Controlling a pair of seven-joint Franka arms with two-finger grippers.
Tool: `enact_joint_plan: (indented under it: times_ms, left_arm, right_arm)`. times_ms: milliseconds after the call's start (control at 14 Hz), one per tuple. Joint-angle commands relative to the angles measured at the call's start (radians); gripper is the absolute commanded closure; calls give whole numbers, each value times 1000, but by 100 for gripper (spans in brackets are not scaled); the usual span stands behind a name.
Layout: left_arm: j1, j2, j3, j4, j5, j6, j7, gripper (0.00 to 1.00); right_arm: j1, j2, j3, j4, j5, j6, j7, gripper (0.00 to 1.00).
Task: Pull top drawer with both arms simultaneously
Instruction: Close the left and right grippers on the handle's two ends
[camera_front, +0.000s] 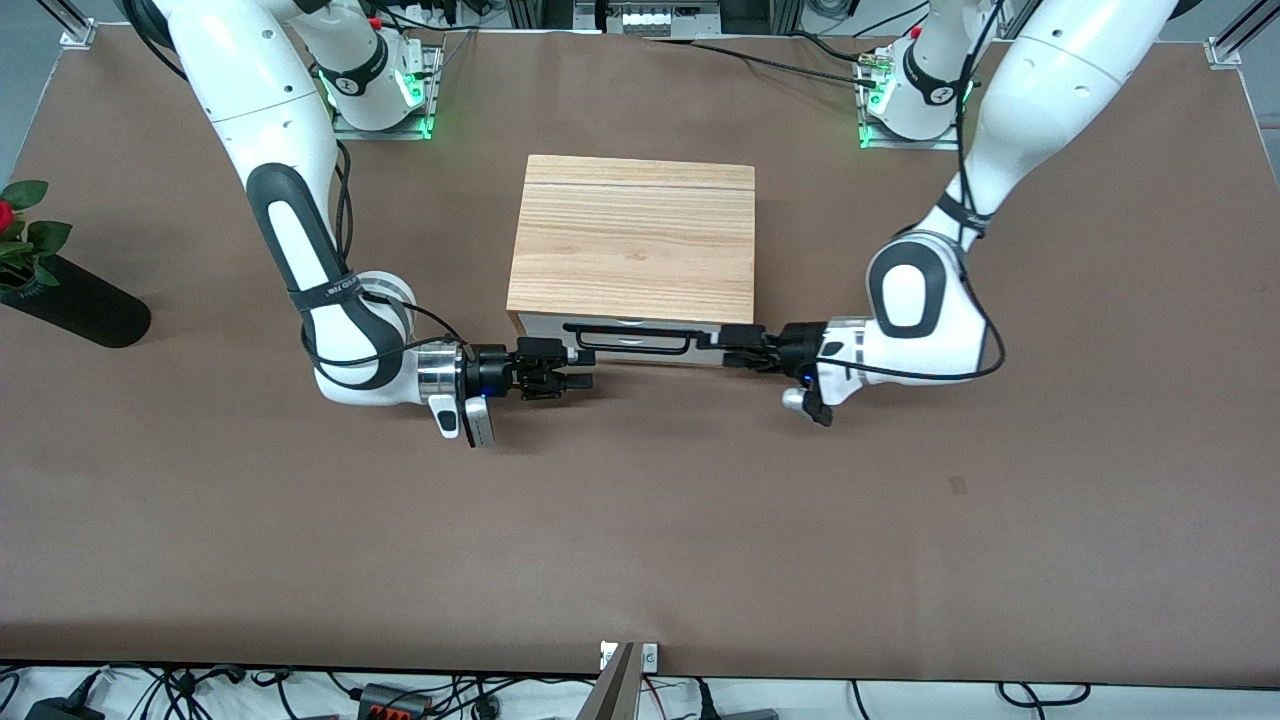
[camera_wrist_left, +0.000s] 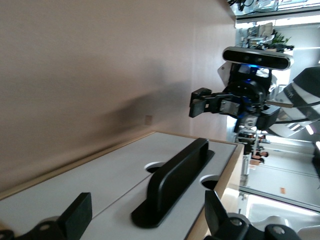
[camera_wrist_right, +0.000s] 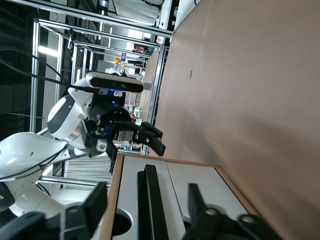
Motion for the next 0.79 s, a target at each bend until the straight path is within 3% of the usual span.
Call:
enact_joint_plan:
  times_ms: [0, 143, 429, 571, 714]
  left_arm:
    - [-48, 9, -1, 15, -90, 23, 23, 7]
    - [-49, 13, -1, 17, -93, 24, 21, 16]
    - [-49, 19, -1, 17, -95, 25, 23, 47]
    - [-48, 30, -1, 19, -95, 25, 26, 56]
    - [-49, 32, -1, 19, -100, 27, 26, 61]
  right_arm:
    - [18, -1, 0, -24, 16, 19, -23, 43]
    - [19, -1, 1, -43, 16, 13, -23, 48]
    - [24, -1, 1, -60, 16, 11, -13, 71]
    - [39, -2, 1, -52, 21, 20, -10, 83]
    - [41, -2, 1, -50, 21, 19, -8, 84]
